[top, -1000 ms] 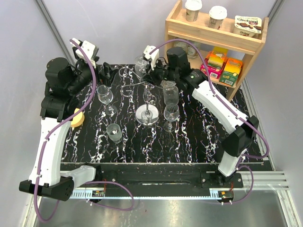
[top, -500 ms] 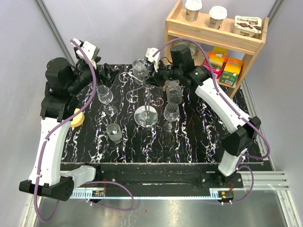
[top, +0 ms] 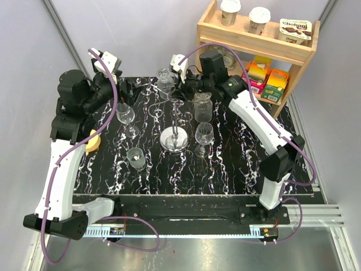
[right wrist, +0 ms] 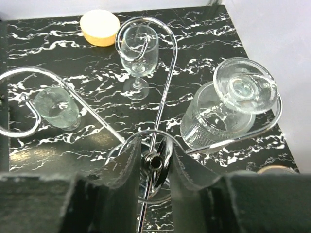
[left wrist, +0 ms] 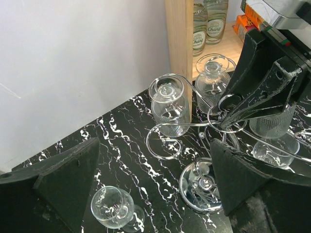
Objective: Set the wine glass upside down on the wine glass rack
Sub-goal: Adjust the wine rack at the center of the board, then pick up the wine glass at the center of the board.
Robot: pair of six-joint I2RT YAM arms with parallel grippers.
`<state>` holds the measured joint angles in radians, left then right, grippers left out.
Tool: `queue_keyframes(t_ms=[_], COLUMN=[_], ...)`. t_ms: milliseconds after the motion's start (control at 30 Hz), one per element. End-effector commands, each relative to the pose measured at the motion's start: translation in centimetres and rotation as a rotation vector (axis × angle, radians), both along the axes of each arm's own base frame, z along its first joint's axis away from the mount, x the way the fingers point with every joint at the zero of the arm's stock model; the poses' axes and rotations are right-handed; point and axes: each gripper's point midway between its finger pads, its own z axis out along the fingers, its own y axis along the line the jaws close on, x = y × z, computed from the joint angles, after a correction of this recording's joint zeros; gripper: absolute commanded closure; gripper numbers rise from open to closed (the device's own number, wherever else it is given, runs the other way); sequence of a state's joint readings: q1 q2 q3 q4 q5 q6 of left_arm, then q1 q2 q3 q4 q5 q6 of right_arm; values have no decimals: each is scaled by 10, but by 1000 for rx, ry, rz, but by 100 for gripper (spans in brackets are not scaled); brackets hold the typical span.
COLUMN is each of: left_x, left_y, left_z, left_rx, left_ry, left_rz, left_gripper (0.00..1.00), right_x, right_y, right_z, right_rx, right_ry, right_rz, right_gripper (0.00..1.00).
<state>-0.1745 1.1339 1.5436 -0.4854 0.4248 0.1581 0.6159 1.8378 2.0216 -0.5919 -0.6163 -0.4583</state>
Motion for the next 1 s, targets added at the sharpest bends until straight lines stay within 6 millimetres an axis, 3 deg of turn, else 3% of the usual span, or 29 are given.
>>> queue_keyframes(t_ms=[0,33,133,200,467,567,700,767,933,967], left_x=[-3,3,12,12,-11,-31,-86,-101,-118,-120], left_y=[3,9,25,35,58,64,44,42,47,48], left_z=[0,-3,-18,-29,-74,-97,-145,-168,-211,-215], left_rx=[20,26,18,20,136,243,406,455,553,562], left_ry=[-11,7,74,90,131,157,269,363,420,427], left_rz=[1,37,91,117,88,20,-285,-364,-412,-408], left_gripper=[1,1,1,1,1,1,2,5,8,8], right_x=[19,19,16,14,8,3,-2,-7,-22,-23], right_y=[-11,-12,-15,-17,-33,-40,-51,-56,-81,-84], right_z=[23,24,33,39,70,88,112,123,134,129], right_rx=[-4,-1,13,25,71,93,120,129,120,105], right_ry=[-122,-119,-118,-121,-157,-187,-218,-221,-207,-199], right_rz=[-59,-65,-81,-89,-165,-188,-230,-247,-326,-334], right_gripper=[61,56,21,11,3,2,2,3,2,2])
